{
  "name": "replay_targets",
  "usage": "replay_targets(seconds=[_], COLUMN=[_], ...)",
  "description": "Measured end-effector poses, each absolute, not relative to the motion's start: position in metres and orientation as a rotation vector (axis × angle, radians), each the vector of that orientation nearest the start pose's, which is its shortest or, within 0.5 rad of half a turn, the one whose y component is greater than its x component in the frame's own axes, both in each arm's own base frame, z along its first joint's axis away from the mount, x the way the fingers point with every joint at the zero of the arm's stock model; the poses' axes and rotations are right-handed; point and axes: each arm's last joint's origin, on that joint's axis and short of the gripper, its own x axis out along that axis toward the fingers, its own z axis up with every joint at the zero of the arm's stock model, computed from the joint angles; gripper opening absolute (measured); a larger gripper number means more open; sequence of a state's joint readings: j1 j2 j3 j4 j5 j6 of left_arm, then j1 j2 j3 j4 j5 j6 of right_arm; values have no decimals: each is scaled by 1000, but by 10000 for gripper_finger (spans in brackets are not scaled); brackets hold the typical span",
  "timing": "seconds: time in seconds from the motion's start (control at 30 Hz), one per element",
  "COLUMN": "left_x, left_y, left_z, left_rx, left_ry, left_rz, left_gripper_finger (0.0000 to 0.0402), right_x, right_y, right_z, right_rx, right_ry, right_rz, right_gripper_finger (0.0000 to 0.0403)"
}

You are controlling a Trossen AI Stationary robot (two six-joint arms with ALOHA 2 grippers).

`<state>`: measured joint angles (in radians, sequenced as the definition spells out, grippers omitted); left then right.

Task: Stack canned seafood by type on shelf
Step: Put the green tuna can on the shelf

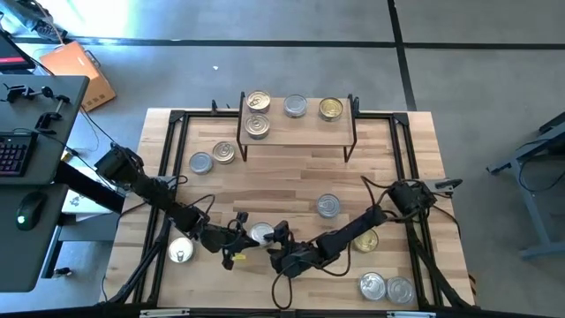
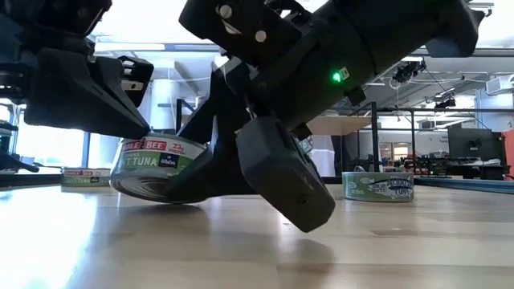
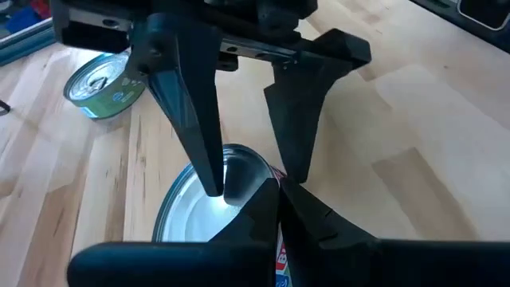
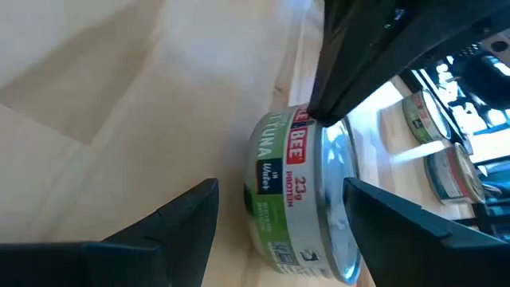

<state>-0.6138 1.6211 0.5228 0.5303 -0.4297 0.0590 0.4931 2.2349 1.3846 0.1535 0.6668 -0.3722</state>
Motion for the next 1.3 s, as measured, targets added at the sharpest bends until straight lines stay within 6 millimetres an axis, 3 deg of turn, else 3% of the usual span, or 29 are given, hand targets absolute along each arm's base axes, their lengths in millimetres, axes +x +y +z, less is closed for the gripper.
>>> replay_targets(seconds=[0.2, 0.43, 0.57, 0.7, 0.8, 0.93, 1.07, 1.17, 1.3], left_x=[235, 235, 231, 220, 210, 197, 191, 189, 188], left_y=[-151, -152, -156, -161, -164, -166, -164, -163, -162], left_z=[129, 130, 136, 150, 161, 176, 180, 179, 176], left_rx=[318, 317, 332, 351, 359, 367, 389, 404, 413], left_ry=[455, 444, 414, 390, 380, 360, 363, 377, 403], left_rz=[-187, -178, -126, -121, -143, -147, -113, -94, -85], left_gripper_finger=[0, 0, 0, 0, 0, 0, 0, 0, 0], right_x=[418, 420, 417, 407, 390, 371, 369, 372, 382], right_y=[193, 189, 197, 208, 215, 214, 181, 135, 67], right_z=[111, 110, 112, 116, 136, 184, 223, 251, 259], right_rx=[-717, -691, -636, -627, -654, -689, -679, -639, -662], right_ry=[598, 602, 581, 594, 615, 578, 578, 612, 731], right_rz=[-95, -101, -123, -168, -252, -393, -496, -573, -654], right_gripper_finger=[247, 177, 124, 121, 121, 121, 121, 121, 121])
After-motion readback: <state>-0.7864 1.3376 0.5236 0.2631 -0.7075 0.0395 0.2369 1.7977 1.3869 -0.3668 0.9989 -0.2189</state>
